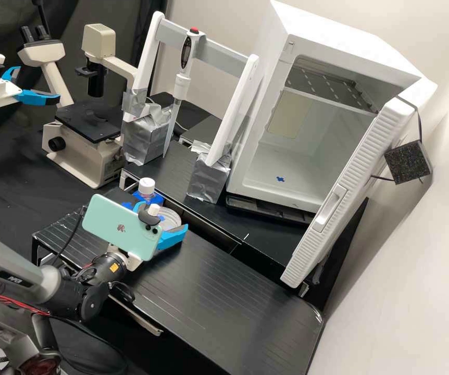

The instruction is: Open the lid

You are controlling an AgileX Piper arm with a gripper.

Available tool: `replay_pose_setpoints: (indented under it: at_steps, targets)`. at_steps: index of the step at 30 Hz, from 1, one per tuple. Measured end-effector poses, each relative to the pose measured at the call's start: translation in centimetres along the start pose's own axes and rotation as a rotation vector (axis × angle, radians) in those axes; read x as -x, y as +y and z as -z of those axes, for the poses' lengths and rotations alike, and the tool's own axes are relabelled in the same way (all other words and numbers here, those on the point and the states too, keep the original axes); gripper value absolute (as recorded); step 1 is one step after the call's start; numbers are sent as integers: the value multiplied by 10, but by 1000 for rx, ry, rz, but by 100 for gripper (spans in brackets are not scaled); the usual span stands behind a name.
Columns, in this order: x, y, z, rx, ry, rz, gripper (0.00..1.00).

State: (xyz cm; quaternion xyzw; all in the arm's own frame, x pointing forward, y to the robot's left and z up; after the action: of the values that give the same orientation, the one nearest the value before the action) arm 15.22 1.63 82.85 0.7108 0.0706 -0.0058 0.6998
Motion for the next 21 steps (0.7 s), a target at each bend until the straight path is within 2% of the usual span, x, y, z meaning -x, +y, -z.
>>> replay_pose_setpoints:
  at_steps: [5, 9, 12, 16, 21]
  targets:
    - [5, 1, 5, 9, 12, 2, 0]
    - [8, 3, 4, 29, 4, -5, 0]
    - [13, 13, -1, 45, -9, -65, 0]
    - [22, 28, -8, 58, -36, -190, 0]
    - [27, 36, -12, 60, -67, -257, 0]
